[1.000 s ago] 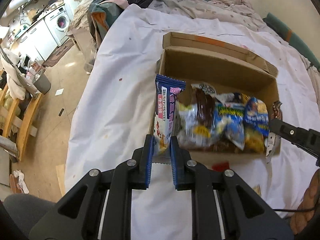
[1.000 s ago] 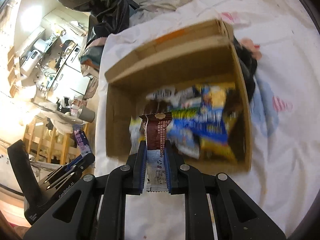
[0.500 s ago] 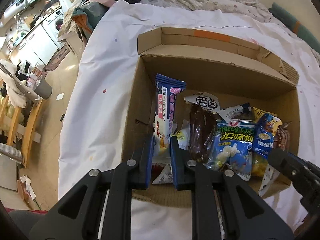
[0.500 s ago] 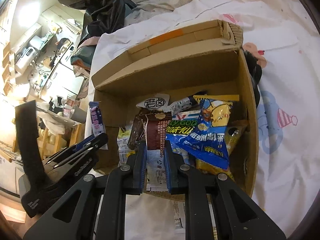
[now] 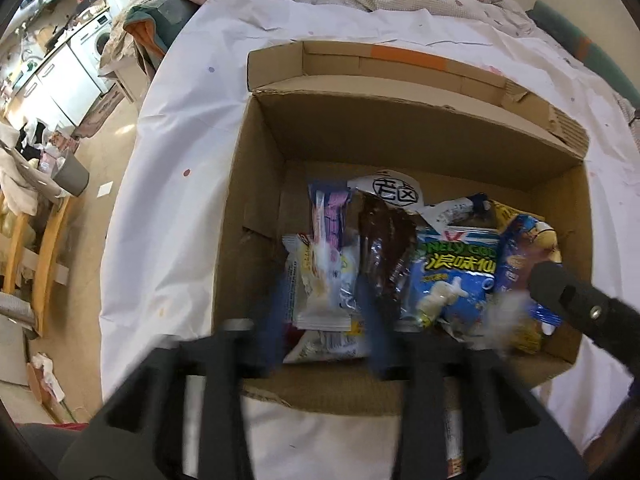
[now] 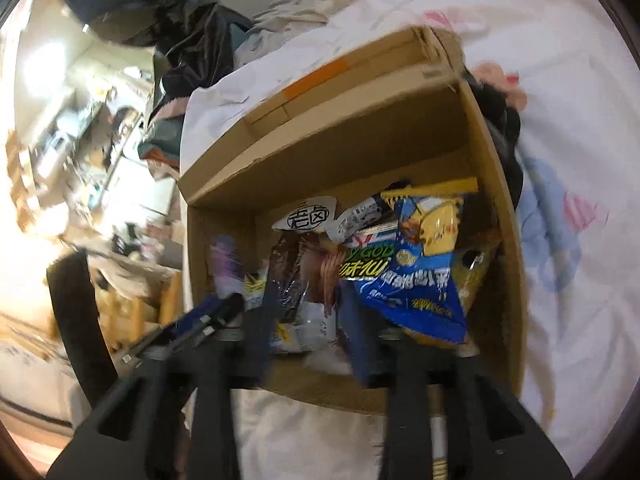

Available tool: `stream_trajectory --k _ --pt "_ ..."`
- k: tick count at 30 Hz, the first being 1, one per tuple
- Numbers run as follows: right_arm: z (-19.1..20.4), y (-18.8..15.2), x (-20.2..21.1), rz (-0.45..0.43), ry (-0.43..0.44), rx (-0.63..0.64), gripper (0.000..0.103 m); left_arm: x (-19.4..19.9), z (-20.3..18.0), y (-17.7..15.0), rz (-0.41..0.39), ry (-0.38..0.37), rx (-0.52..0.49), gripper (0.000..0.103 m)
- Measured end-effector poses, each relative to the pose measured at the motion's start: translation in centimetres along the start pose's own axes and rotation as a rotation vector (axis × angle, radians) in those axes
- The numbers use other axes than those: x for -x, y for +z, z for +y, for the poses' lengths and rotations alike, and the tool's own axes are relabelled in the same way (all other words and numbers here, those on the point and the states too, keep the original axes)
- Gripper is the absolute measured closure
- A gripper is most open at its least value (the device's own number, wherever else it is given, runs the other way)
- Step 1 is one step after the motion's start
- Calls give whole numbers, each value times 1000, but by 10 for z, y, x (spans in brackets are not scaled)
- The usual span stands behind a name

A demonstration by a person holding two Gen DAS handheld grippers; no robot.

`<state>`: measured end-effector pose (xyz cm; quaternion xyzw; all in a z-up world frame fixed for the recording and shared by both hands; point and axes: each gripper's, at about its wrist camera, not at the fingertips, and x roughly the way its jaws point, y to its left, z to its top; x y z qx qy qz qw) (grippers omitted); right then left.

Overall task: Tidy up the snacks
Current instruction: 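Lower both held bars into the box and open both tools, then move both open tools back toward the red-and-white bar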

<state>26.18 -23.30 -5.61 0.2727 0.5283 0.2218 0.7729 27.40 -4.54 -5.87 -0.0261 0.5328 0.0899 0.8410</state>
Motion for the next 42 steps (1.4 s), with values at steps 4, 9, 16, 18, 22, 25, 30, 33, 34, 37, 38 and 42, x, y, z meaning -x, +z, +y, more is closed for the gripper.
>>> stream_trajectory --k 4,9,16,18,22,25,30,33,34,37,38,42 --pt "-1 2 10 -36 17 -5 32 13 0 -2 -57 -5 -1 16" --pt "11 -1 14 -38 -23 71 26 24 3 -6 -83 -18 -12 16" --pt "21 -5 21 -60 -38 109 19 41 12 -17 -106 -34 -24 16" --pt "21 -6 26 -72 -26 108 15 45 14 -19 -124 -34 -16 16" --pt "22 -11 37 -89 -17 115 14 55 16 -24 -150 -60 -17 16" --pt "23 -18 46 -104 -47 135 14 62 20 -31 -164 -78 -21 16" --pt "16 -32 60 -113 -89 133 14 66 30 -44 -154 -121 -20 16" --pt "10 -43 66 -119 -98 110 14 67 31 -56 -145 -158 -52 16" --pt "8 -45 66 -115 -102 105 14 68 31 -59 -149 -154 -61 16" --pt "2 -54 66 -109 -132 99 14 72 29 -70 -168 -160 -99 16" --pt "0 -57 66 -105 -141 99 14 72 28 -72 -170 -163 -105 16" --pt "-10 -74 71 -98 -173 88 14 72 27 -87 -152 -200 -134 16"
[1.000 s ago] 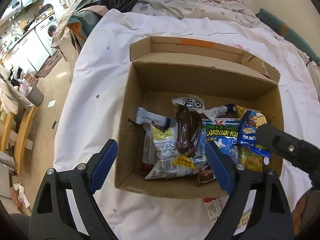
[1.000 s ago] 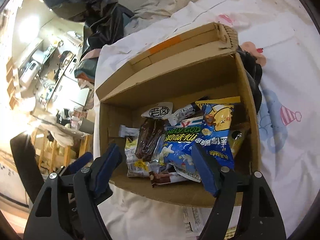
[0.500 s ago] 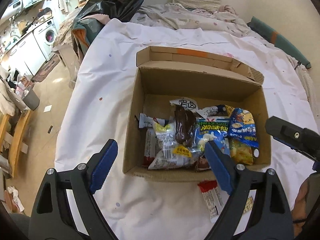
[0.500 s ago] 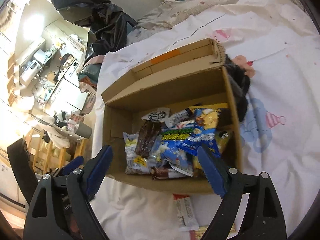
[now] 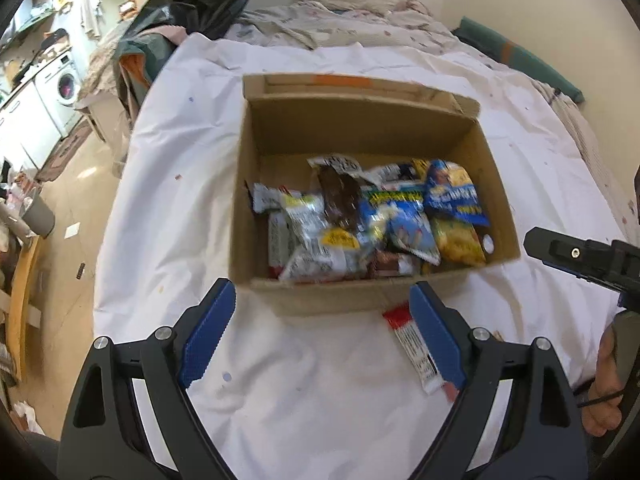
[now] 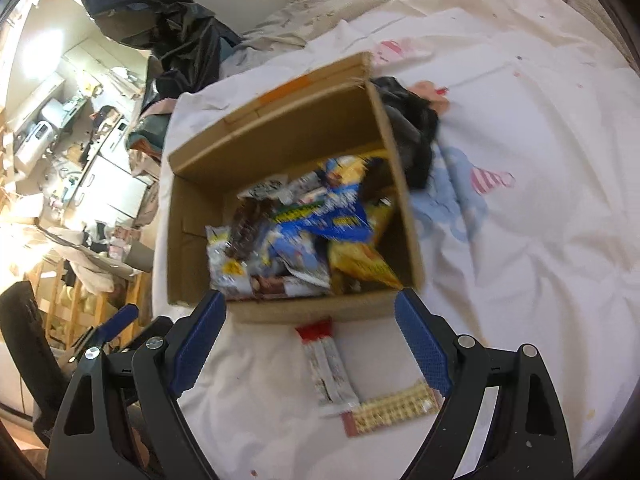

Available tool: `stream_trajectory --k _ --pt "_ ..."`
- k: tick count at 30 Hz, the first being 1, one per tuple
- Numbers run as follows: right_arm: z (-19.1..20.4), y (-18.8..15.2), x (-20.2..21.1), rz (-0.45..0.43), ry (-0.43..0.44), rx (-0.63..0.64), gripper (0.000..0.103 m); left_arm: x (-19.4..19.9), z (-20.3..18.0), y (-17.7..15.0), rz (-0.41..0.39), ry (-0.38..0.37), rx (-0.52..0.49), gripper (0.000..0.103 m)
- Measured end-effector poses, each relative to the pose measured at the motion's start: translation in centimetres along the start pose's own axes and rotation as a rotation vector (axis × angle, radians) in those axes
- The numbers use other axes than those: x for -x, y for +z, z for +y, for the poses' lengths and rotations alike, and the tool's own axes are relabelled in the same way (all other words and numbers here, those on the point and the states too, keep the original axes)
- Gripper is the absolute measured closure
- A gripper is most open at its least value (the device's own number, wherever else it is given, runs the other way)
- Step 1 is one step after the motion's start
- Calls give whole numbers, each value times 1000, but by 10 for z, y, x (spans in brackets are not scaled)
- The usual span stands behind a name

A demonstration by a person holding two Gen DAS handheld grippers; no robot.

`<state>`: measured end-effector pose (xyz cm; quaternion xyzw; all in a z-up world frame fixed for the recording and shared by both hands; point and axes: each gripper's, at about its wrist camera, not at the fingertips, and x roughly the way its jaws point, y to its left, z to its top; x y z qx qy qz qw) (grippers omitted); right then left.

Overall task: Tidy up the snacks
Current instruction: 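Move both open tools back toward the red-and-white bar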

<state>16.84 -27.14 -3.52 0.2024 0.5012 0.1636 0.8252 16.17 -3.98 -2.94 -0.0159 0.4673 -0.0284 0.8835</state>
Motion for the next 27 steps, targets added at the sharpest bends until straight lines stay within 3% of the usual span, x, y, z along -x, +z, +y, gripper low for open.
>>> stream_trajectory --k 6,12,16,22,27 --pt "-19 -31 8 34 -32 -47 14 -6 1 -20 39 -20 -21 16" --pt "-36 -52 7 67 -81 -109 14 -23 18 -33 122 -38 93 16" --pt "-55 -63 -10 115 -183 -186 14 -34 29 -41 200 -42 146 16" --pt "-79 -78 -42 261 -133 -337 15 -39 36 -47 236 -50 218 16" --pt "-71 -82 -62 299 -188 -304 32 -39 28 -45 232 -54 188 16"
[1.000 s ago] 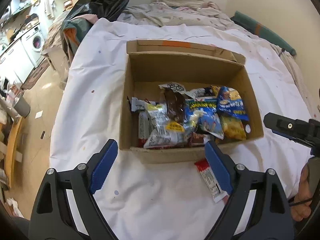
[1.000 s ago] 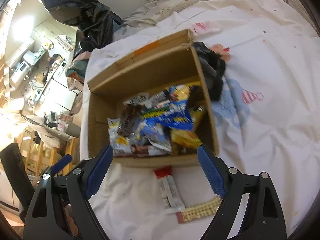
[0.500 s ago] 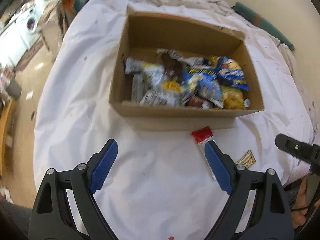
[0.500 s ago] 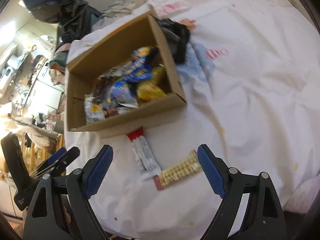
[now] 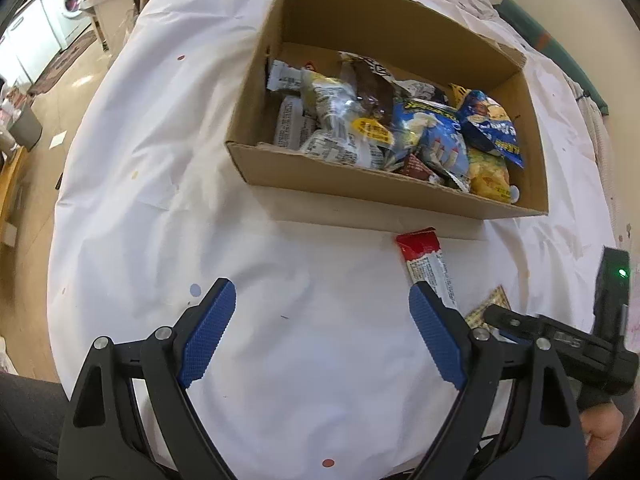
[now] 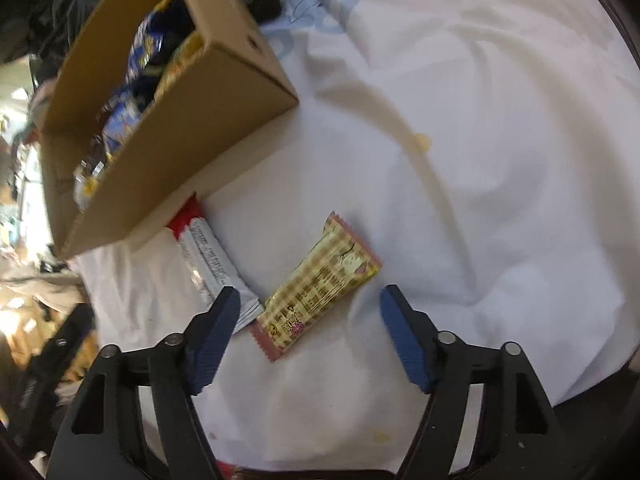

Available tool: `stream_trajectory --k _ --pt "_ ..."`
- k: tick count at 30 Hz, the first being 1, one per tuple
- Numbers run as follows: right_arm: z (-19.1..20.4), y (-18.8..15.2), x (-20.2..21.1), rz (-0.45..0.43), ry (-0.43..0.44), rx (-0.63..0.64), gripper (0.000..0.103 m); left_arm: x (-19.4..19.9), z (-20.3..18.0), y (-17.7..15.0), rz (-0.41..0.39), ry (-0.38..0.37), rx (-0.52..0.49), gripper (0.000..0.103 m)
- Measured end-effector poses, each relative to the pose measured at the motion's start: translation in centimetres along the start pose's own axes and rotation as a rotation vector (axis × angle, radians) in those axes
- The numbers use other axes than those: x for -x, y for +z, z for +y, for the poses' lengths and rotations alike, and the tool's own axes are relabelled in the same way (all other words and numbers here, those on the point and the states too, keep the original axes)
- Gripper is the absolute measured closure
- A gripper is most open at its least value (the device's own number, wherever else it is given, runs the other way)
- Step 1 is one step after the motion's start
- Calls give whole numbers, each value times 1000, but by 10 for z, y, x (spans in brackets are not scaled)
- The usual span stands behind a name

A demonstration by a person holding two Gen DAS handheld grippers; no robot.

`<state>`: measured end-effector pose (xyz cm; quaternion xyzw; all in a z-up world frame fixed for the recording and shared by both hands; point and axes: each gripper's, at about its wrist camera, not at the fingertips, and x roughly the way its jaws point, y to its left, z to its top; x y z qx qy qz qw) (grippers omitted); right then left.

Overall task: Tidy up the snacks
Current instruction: 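Move both open tools back toward the red-and-white bar, then grasp the checkered bar with the right tool while the left tool grasps the red-and-white bar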

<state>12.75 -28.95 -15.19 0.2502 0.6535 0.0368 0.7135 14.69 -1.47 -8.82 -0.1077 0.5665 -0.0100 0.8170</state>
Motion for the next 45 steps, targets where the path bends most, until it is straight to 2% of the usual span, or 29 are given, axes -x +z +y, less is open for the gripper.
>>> stream_trajectory --k 1,2,4,7,9,11,13,16,19,22,29,33,36,37,38,39,42,45 --pt "3 1 -3 -5 -21 8 37 0 -2 0 -1 -3 -7 16" --pt "7 3 -6 -11 -43 26 49 1 -3 -1 -2 -3 -12 16" --pt "16 7 -11 -20 -86 77 62 1 -4 -1 -4 4 -23 16" --pt "29 8 -16 -33 -136 152 62 1 -3 0 -4 5 -18 16" --pt "41 5 -19 -45 -135 200 62 1 -1 0 -4 1 -8 16" --pt "50 2 -23 -46 -169 262 76 -1 -3 0 0 0 -7 16" --pt "55 0 -22 -53 -184 303 76 -5 -7 0 7 2 -15 16" --pt "51 1 -10 -68 -123 284 76 -11 -18 -2 19 10 -36 16" --pt "41 6 12 -111 -78 241 76 -26 -36 -6 78 -4 -66 16" --pt "31 12 30 -137 -34 189 76 -37 -52 -8 95 3 -50 17" --pt "10 19 51 -167 2 143 76 -65 -99 -17 115 57 -92 19" --pt "5 20 56 -178 -1 120 76 -77 -108 -24 143 72 -71 20" --pt "5 21 53 -183 16 103 76 -84 -112 -26 145 98 -84 28" --pt "5 21 54 -187 15 109 76 -84 -112 -26 135 108 -85 36" --pt "7 21 55 -188 16 112 76 -84 -112 -26 130 112 -87 63" --pt "9 22 54 -189 15 116 76 -82 -112 -26 130 118 -94 73" --pt "11 22 53 -188 19 119 76 -78 -107 -24 135 101 -91 75" --pt "13 23 52 -187 19 126 76 -73 -97 -24 137 118 -80 75"
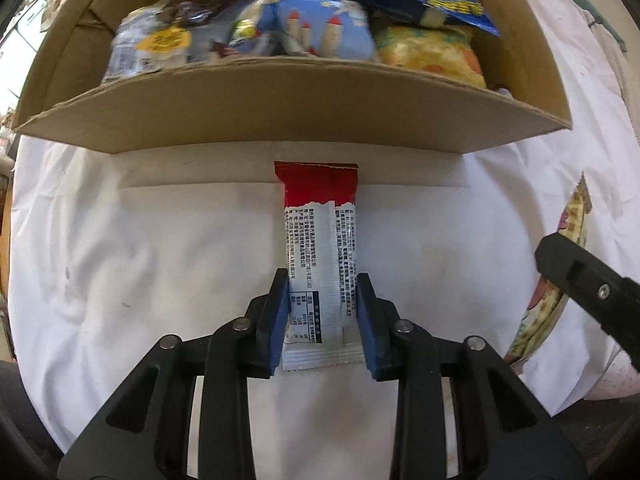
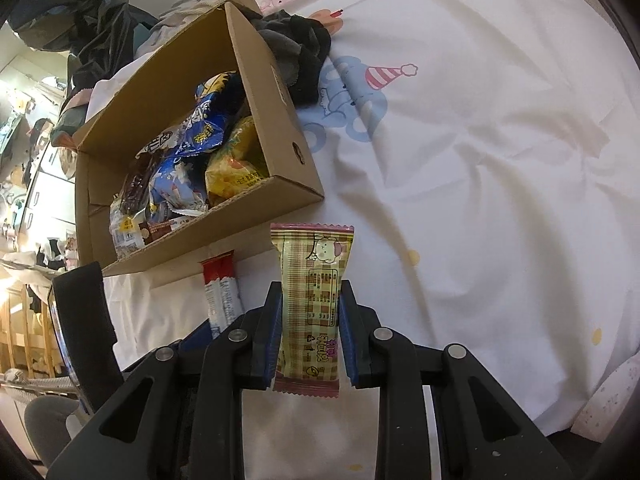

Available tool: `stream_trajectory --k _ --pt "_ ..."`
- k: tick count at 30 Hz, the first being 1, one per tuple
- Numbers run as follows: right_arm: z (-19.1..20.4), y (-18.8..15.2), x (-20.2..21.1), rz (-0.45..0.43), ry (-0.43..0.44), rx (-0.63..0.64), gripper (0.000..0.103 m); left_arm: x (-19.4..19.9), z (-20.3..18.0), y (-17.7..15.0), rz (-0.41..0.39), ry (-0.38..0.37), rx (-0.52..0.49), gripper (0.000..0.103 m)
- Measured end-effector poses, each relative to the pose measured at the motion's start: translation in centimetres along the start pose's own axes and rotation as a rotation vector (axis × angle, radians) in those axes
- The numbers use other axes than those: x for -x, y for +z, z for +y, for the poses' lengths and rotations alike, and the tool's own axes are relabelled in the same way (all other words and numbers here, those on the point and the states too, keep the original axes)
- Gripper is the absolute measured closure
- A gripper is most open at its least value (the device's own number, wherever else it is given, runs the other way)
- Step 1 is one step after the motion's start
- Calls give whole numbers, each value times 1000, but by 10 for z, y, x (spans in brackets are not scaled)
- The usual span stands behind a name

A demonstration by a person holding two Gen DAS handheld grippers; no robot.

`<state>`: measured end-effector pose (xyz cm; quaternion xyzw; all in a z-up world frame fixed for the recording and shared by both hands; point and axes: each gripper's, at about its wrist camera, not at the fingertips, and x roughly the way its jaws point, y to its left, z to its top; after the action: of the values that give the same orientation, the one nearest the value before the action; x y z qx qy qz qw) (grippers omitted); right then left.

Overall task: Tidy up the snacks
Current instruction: 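Grasp the checkered bar with the right tool while the left tool grasps the red-and-white bar, then carry both held bars over the box with both tools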

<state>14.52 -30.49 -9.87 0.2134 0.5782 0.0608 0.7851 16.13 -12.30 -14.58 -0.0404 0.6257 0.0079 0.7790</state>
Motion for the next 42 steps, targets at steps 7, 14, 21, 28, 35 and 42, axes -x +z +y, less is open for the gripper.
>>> stream_trajectory --k 7,14,21,28,35,42 --pt "9 -4 -3 14 1 22 76 3 1 0 -10 24 32 75" --pt "15 -17 -10 64 11 51 76 0 3 -4 -21 8 59 75" --pt "30 -32 -12 109 41 116 76 16 21 -7 -68 18 77 75" --pt "56 -40 -1 104 125 204 76 65 70 -14 -119 7 60 75" --pt "91 -39 12 39 221 299 76 94 90 -1 -236 26 10 75" --pt "105 -20 43 -144 278 343 76 125 99 24 -403 47 -78 75"
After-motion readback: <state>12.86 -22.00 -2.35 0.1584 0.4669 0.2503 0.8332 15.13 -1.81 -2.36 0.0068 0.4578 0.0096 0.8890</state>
